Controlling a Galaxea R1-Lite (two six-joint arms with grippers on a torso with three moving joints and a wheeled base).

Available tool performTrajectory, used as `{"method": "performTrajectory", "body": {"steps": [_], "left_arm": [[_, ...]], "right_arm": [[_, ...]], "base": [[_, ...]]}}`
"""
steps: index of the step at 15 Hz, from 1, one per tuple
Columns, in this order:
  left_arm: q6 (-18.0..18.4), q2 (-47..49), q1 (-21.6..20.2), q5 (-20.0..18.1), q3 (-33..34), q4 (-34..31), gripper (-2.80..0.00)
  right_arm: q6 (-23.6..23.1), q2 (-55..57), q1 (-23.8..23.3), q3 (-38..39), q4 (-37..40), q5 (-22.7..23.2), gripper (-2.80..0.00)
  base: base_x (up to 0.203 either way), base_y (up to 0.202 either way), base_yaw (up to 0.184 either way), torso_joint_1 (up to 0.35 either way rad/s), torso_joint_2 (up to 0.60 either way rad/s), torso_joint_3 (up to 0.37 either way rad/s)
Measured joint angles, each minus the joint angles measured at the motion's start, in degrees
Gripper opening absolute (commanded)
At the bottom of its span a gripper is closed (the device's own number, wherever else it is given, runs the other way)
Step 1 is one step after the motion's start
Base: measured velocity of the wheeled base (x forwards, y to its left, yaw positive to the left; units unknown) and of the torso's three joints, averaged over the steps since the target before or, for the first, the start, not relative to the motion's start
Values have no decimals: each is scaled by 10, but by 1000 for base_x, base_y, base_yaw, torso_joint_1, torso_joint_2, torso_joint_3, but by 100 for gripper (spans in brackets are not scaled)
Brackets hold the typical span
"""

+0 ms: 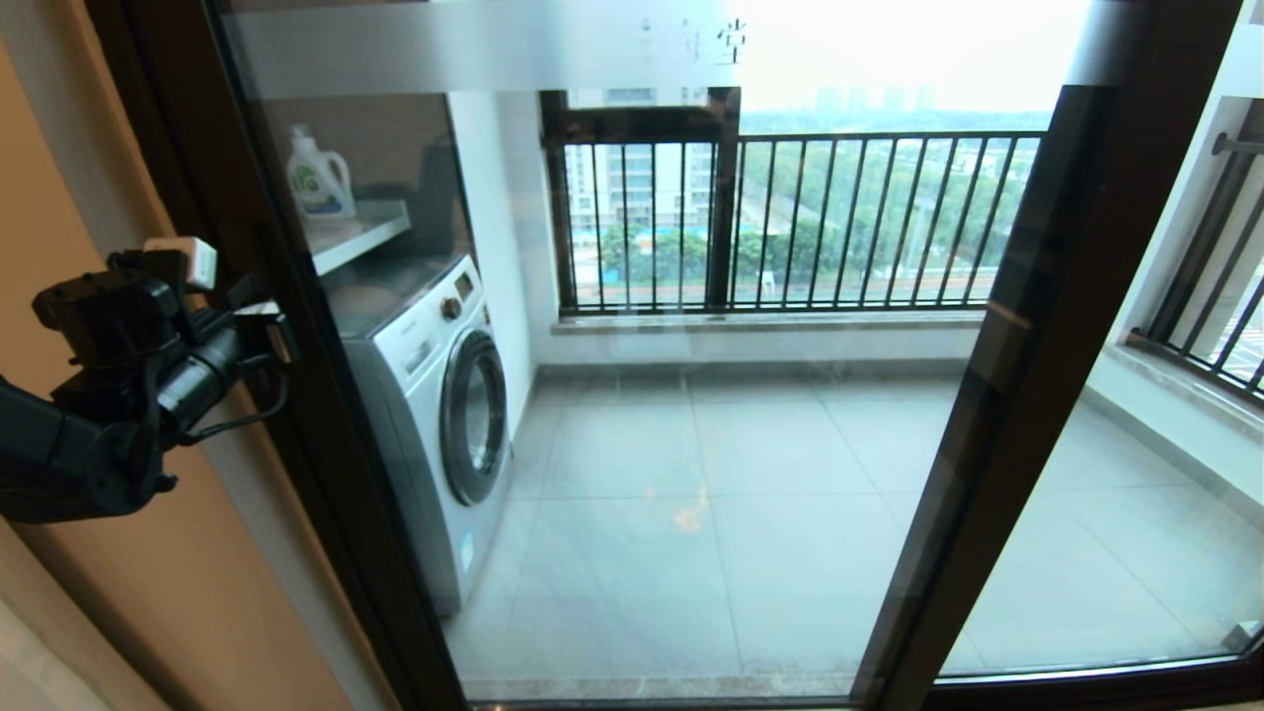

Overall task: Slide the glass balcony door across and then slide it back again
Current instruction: Close the slid door

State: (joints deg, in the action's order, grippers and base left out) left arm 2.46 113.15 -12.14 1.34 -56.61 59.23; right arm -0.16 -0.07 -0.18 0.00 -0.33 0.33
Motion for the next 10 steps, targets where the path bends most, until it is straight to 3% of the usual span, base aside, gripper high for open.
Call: {"method": "performTrajectory", "body": {"steps": [6,10], "left_arm": [[-3,-6,-3,-6,0,-4,-280],[-12,-56,18,-24,14,-1,-280]], "right_arm": [[0,0,0,0,0,0,-280],[0,0,0,0,0,0,-280]], "base": [[0,0,0,0,0,0],[0,0,0,0,0,0]]}}
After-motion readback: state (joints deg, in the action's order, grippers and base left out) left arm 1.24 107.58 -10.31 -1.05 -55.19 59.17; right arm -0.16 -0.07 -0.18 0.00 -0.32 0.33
